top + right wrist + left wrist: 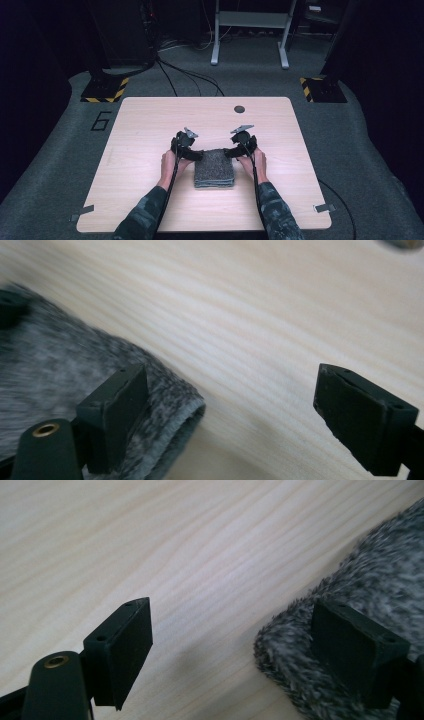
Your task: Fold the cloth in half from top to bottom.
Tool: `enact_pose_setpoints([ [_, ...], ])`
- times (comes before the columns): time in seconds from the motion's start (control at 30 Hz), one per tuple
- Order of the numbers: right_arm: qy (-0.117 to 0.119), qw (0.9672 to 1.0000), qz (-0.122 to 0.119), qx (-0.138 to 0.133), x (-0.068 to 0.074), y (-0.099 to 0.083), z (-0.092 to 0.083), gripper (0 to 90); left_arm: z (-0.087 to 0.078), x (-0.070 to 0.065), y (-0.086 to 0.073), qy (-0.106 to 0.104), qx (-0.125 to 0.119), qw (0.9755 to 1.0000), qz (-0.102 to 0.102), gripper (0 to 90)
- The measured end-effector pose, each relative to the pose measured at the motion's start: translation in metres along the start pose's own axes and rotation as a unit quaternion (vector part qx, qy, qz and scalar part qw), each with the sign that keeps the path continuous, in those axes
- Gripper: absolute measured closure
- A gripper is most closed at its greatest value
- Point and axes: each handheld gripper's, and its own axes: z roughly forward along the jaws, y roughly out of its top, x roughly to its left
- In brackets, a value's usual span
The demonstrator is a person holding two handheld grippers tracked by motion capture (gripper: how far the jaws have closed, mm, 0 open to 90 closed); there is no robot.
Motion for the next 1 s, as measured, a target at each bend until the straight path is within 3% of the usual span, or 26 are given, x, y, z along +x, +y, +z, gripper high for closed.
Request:
enact_pose_setpoints([
  [0.1, -0.003, 0.9998, 0.004, 0.019, -0.001, -0.005, 0.013, 13.8, 0.004, 0.002, -0.005, -0.002, 0.003, 1.0000, -0.009, 17.4],
  [0.33, -0.003, 0.9998, 0.008, 0.016, -0.006, -0.010, 0.016, 11.7, 0.006, 0.007, -0.011, -0.010, -0.008, 0.9998, -0.016, 16.5],
  [0.43, 0.006, 0.9997, 0.022, 0.010, -0.005, -0.010, 0.009, 12.0, -0.002, 0.010, -0.011, -0.023, -0.014, 0.9991, -0.032, 15.1],
  [0.57, 0.018, 0.9997, 0.012, -0.015, -0.003, -0.013, -0.013, 11.4, -0.022, 0.007, -0.018, -0.045, -0.032, 0.9978, -0.038, 14.7],
  [0.67, 0.025, 0.9995, 0.001, -0.020, 0.004, -0.020, -0.026, 11.1, -0.033, -0.003, -0.029, -0.054, -0.029, 0.9980, -0.015, 14.9],
  [0.77, 0.027, 0.9995, -0.014, -0.012, 0.012, -0.030, -0.029, 11.0, -0.031, -0.012, -0.039, -0.037, -0.013, 0.9992, 0.008, 15.3],
  [0.9, 0.026, 0.9995, -0.014, 0.011, 0.018, -0.042, -0.019, 10.7, -0.026, -0.008, -0.043, -0.044, -0.011, 0.9990, -0.001, 15.0],
  [1.0, 0.032, 0.9994, -0.011, 0.003, 0.017, -0.045, -0.021, 10.1, -0.035, -0.007, -0.042, -0.041, -0.022, 0.9989, -0.002, 14.5],
])
